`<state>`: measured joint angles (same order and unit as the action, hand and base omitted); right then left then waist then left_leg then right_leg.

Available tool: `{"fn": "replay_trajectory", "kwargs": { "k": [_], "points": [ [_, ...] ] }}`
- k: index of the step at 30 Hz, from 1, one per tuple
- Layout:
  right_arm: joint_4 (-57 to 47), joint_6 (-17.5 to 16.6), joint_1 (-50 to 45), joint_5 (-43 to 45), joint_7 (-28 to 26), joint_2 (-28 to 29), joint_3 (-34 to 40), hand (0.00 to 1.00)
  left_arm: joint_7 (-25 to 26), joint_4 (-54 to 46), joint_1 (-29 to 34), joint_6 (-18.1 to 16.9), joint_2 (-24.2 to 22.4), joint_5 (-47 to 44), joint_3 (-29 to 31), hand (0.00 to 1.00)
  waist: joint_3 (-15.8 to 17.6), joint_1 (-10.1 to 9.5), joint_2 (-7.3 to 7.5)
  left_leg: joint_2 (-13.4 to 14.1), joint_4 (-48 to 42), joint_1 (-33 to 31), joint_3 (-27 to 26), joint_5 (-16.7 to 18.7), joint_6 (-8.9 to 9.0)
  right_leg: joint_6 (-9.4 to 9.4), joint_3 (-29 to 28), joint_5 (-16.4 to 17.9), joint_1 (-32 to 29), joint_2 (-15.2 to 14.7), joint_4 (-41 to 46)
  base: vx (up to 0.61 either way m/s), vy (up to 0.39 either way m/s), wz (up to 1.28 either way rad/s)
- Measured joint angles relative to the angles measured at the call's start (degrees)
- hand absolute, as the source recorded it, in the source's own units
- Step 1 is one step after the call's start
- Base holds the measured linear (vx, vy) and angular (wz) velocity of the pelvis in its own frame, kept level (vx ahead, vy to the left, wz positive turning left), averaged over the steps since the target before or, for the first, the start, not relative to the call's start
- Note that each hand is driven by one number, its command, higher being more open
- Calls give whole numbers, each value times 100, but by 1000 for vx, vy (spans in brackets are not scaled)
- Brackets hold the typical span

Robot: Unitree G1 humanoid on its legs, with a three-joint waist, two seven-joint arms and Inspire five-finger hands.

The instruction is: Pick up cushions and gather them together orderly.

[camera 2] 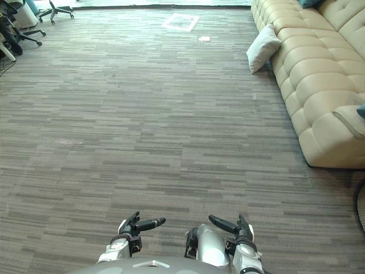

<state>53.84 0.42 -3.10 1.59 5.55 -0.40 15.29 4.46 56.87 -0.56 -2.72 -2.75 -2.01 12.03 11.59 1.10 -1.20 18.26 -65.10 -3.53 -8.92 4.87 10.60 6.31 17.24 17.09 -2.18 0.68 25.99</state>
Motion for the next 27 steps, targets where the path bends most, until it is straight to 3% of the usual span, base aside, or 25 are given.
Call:
{"fn": "replay_trajectory", "kwargs": {
  "k": [1,3,5,6,7,9,10,12,13,14,15,16,17,18,19,21,23,25,26,27],
  "points": [
    [8,6,-29,76,11,1,-108,100,6,-122,15,-41,17,-28,56,100,9,-40,29,-21,-130,-413,-107,137,-227,41,-126,28,399,55,-322,492,-81,-40],
    [96,30,-32,77,7,-10,-138,100,4,-360,111,-160,-2,-81,60,100,3,-121,59,-22,245,-857,-447,367,-455,-2,-297,33,798,77,-687,358,-10,-44],
    [102,68,-36,75,12,-14,-203,100,-18,-594,218,-258,-24,-80,58,100,1,-144,67,-69,1108,-1199,-778,555,-581,-70,-499,35,1193,88,-1030,353,38,-57],
    [101,77,-35,74,17,-23,-307,100,-22,-648,215,-300,-41,-78,74,100,4,-183,71,-183,2200,-1366,-973,567,-618,-176,-685,48,1481,84,-1273,364,87,-63],
    [101,77,-36,75,17,-16,-305,100,-25,-675,203,-316,-77,-78,94,100,8,-220,75,-254,2727,-1442,-999,551,-617,-210,-780,64,1623,77,-1365,584,158,-75],
    [114,75,-72,75,103,64,-327,100,-96,-760,172,-355,-83,-84,81,100,-14,-334,178,-596,4292,-1662,-1049,215,-653,-493,-1124,246,2083,-51,-1739,682,242,-90],
    [120,73,-95,75,114,71,-394,100,-106,-794,163,-358,-81,-118,80,100,-21,-400,205,-653,4381,-1710,-1047,-188,-916,-608,-1324,353,2248,-124,-1780,749,298,-93],
    [163,73,-136,74,123,111,-518,100,-82,-756,156,-335,-49,-125,99,100,-152,-435,301,-738,4280,-1667,-1105,-722,-1087,-656,-1613,367,2278,-281,-1685,555,213,-59],
    [173,73,-188,75,122,226,-483,100,-69,-707,91,-277,26,-124,90,100,-221,-393,522,-871,4134,-1674,-1187,-479,-1180,-737,-1689,298,2168,-511,-1488,708,273,-16],
    [204,87,-224,84,75,288,-326,100,-51,-680,27,-228,93,-125,101,100,-227,-400,613,-956,3728,-1665,-1198,-94,-1294,-1014,-1789,125,2038,-684,-956,813,340,9],
    [208,86,-233,84,81,344,-171,100,-32,-595,-6,-212,125,-127,130,100,-227,-401,661,-1041,3554,-1519,-1237,195,-1290,-1082,-1821,-13,1915,-762,-379,809,345,10],
    [209,72,-247,86,98,391,-26,100,27,-481,-35,-170,141,-128,191,100,-219,-394,723,-1186,3485,-1155,-1270,588,-1255,-1267,-1845,-507,1517,-903,1044,648,276,10],
    [199,39,-243,94,95,390,-5,100,59,-353,-36,-162,190,-131,186,100,-223,-348,704,-1255,3512,-895,-1234,813,-1239,-1576,-1876,-1283,1052,-995,2137,518,204,10],
    [188,19,-245,94,79,371,-21,100,67,-309,-36,-149,217,-136,180,100,-211,-325,688,-1292,3534,-784,-1226,896,-1218,-1735,-1873,-1432,838,-1038,2569,741,246,13],
    [124,-68,-249,134,48,299,-68,100,154,-179,-77,-67,278,-198,172,100,-190,-321,701,-1399,3716,-240,-1183,1172,-1222,-1562,-1777,-1295,160,-1160,3821,605,156,11],
    [-187,-118,-329,203,58,230,12,100,188,-32,48,-33,300,-197,141,100,-166,-204,526,-1420,4428,764,-1028,1333,-1108,-1073,-1317,-724,-834,-1109,4257,683,79,35],
    [-332,-188,-346,206,70,228,123,100,188,45,82,-32,321,-198,-8,100,-143,-112,460,-1378,4829,1245,-871,1358,-1063,-1045,-1046,-515,-1377,-1029,3927,650,-48,50],
    [-466,-196,-319,261,79,204,234,100,152,127,82,-1,306,-196,-191,100,-113,-27,419,-1216,5289,1861,-726,1449,-891,-978,-881,-468,-2180,-813,2442,696,-166,57],
    [-466,-196,-323,258,81,172,238,100,131,150,83,20,293,-196,-223,100,-122,-23,431,-1164,5448,2116,-726,1499,-887,-976,-894,-567,-2281,-746,1502,730,-245,60],
    [-456,-193,-345,260,80,152,225,100,117,173,77,27,270,-191,-235,100,-111,16,468,-1165,5596,2409,-699,1547,-804,-899,-898,-1106,-2303,-726,724,812,-286,61]
  ]
}}
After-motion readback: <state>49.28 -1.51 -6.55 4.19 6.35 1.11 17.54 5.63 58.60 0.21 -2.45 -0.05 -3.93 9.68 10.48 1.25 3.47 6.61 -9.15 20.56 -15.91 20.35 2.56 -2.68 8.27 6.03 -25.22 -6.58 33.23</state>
